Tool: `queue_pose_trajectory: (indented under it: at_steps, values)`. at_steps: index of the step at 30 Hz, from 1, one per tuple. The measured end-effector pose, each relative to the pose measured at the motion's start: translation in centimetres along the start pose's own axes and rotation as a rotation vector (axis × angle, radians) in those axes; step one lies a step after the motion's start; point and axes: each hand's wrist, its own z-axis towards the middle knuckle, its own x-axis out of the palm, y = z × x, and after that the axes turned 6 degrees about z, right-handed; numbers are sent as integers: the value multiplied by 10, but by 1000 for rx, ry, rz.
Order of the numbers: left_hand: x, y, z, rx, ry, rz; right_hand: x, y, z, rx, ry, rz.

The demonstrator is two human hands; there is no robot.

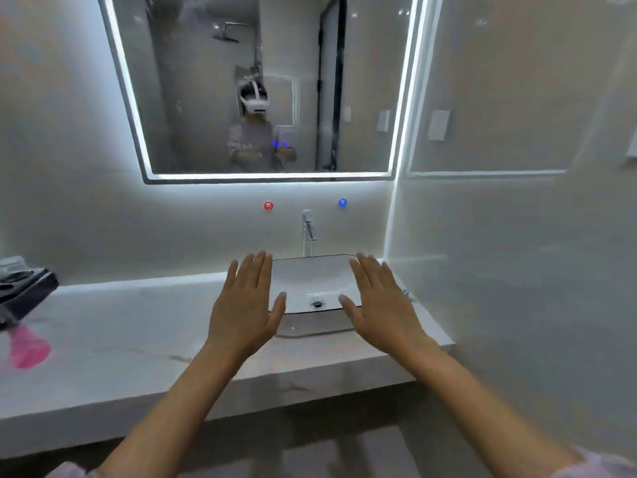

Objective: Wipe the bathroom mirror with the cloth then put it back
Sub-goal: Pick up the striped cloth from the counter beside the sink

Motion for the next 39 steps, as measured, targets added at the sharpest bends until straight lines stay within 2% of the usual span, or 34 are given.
queue_pose_trajectory:
  at_steps: [7, 15, 30, 39]
  values:
    - [47, -27, 76, -56, 8, 10, 19, -74, 83, -36, 33, 7]
    - [102, -33, 134, -87, 42, 25, 55, -127, 144, -58, 43, 34]
    - [187, 5, 250, -101, 22, 3, 125, -167, 280, -72, 10, 53]
    - [218, 9, 301, -88, 32, 13, 147, -189, 318, -44, 32, 47]
